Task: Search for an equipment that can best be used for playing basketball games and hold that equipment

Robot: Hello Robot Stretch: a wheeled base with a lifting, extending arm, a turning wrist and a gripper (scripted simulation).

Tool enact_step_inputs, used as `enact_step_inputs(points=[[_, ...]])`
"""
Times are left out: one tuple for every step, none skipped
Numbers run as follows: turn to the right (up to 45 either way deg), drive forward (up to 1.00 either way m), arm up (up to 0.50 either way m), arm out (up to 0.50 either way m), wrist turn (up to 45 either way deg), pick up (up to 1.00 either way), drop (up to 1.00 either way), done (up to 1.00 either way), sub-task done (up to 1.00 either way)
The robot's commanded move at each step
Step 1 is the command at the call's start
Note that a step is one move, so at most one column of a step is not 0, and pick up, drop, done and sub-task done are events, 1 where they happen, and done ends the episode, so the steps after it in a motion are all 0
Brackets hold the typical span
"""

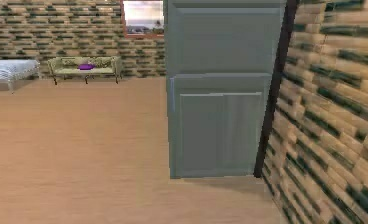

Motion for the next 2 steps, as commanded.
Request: enact_step_inputs(points=[[6.0, 0.0, 0.0, 0.0, 0.0, 0.0, 0.0, 0.0, 0.0], [0.0, 0.1, 0.0, 0.0, 0.0, 0.0, 0.0, 0.0, 0.0]])
